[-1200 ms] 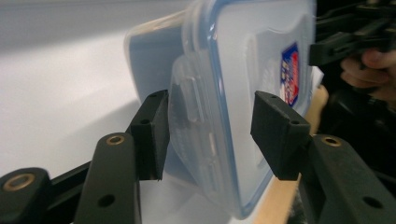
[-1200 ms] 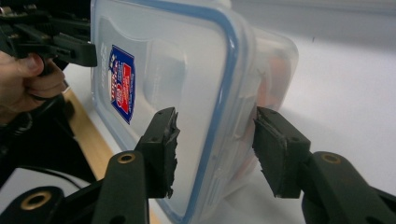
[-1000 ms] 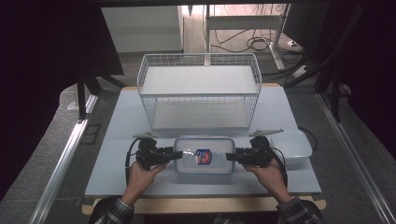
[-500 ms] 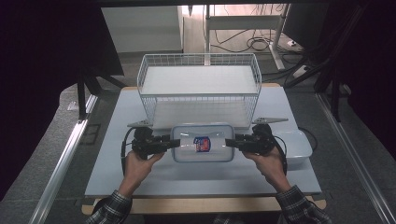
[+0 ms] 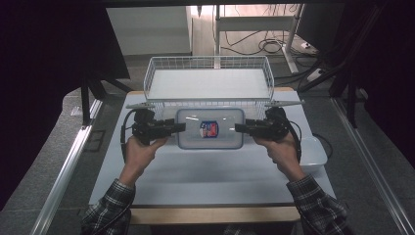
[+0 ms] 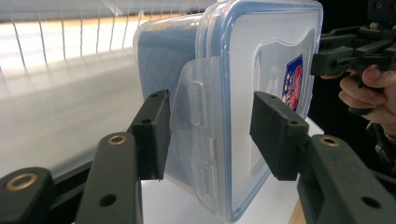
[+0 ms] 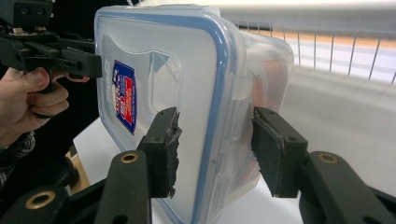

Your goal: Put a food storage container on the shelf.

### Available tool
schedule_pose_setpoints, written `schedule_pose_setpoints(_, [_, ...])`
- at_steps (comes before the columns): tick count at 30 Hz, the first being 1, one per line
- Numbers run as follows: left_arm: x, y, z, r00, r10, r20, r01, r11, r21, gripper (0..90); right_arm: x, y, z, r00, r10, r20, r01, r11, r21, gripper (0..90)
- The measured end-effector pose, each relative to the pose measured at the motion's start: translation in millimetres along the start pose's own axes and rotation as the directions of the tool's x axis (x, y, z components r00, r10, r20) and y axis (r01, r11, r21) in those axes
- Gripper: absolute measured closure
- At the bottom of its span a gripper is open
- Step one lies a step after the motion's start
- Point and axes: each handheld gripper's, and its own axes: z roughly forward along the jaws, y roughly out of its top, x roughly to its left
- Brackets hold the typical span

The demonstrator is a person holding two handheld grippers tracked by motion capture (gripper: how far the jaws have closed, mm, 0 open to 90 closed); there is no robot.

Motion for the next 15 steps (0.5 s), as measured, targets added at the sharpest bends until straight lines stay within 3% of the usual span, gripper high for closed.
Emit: schedule_pose_setpoints(15, [7.7,61.3,-14.1,1.0000,-0.006,-0.005,0.006,0.9978,-0.066,49.1,2.4,67.5,0.2,0.9992,-0.039,0.010,0.039,0.999,-0.037,52.6])
